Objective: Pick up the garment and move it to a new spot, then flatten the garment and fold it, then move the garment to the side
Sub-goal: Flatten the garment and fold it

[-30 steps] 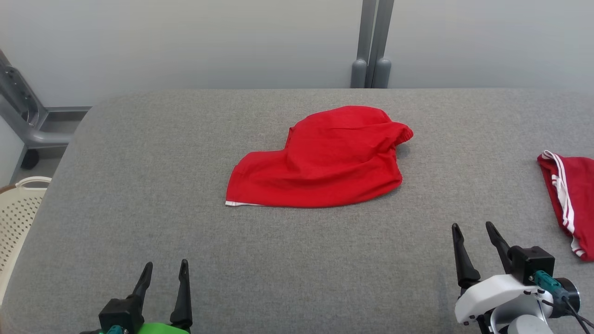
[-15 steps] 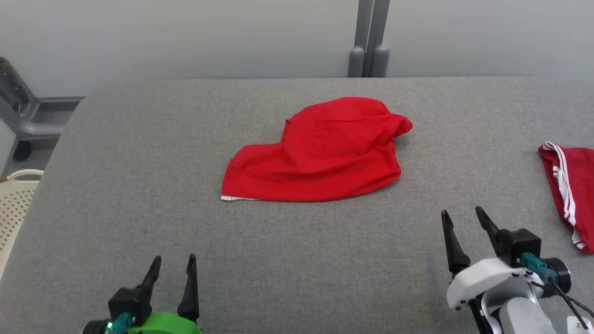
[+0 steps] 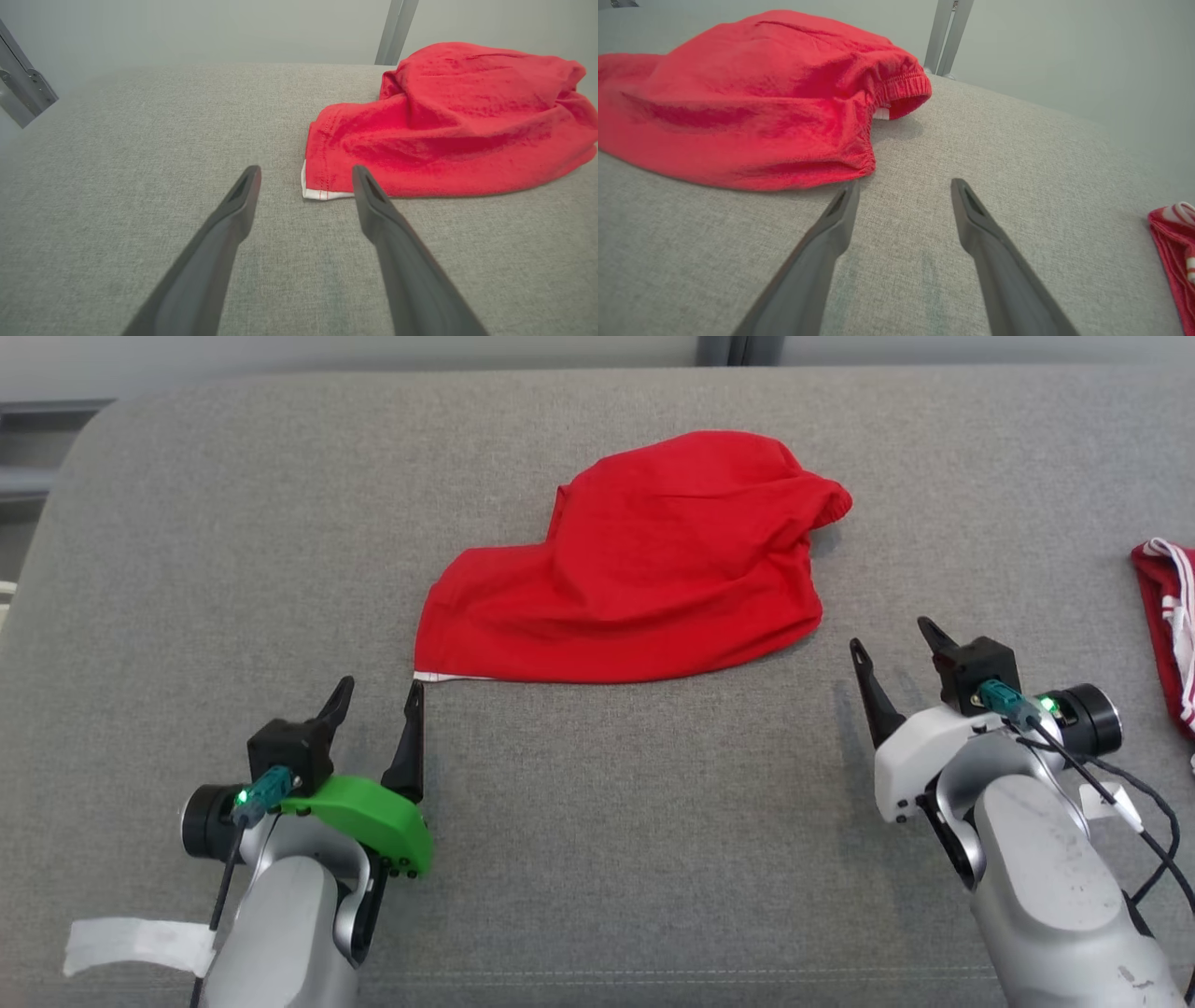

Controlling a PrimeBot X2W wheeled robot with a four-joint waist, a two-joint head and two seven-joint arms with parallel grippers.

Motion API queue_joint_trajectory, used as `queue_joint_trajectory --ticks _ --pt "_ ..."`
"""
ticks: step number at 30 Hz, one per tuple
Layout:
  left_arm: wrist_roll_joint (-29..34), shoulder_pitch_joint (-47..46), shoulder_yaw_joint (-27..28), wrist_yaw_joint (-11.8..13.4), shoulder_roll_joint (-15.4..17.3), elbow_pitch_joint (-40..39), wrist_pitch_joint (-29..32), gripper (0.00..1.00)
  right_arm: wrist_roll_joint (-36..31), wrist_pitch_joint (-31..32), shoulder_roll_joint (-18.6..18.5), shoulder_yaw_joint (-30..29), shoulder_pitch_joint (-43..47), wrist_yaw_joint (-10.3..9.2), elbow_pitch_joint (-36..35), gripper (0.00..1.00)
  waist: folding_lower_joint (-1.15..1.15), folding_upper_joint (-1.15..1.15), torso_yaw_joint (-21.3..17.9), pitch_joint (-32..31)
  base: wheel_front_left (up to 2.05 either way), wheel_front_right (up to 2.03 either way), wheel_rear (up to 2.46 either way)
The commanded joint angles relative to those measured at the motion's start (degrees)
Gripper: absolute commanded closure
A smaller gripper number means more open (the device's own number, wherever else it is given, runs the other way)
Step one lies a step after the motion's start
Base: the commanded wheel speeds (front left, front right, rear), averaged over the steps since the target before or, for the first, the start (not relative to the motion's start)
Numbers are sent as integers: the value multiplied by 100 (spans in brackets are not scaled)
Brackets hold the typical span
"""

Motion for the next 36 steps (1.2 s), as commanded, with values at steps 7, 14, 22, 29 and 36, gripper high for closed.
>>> queue_joint_trajectory --ticks 7,14,22,29,36 --pt "-96 -570 -64 -9 -41 533 -84 0 125 -170 -87 212 -645 -7 614 0 0 0 -83 623 0 0 0" --pt "-224 -895 -129 -7 -76 946 -194 0 107 -388 -100 362 -1007 -7 1102 0 0 0 -66 833 0 0 0" --pt "-274 -1258 -310 -24 -95 1278 -235 15 47 -548 -103 563 -1347 -7 1555 0 0 0 -47 1014 0 0 0" --pt "-363 -1306 -435 -39 -106 1512 -263 68 206 -651 -100 922 -1446 -3 1876 0 0 0 20 1014 0 0 0" --pt "-448 -1353 -485 -39 -102 1579 -273 74 517 -793 -196 1429 -1613 -3 1821 0 0 0 53 1007 0 0 0"
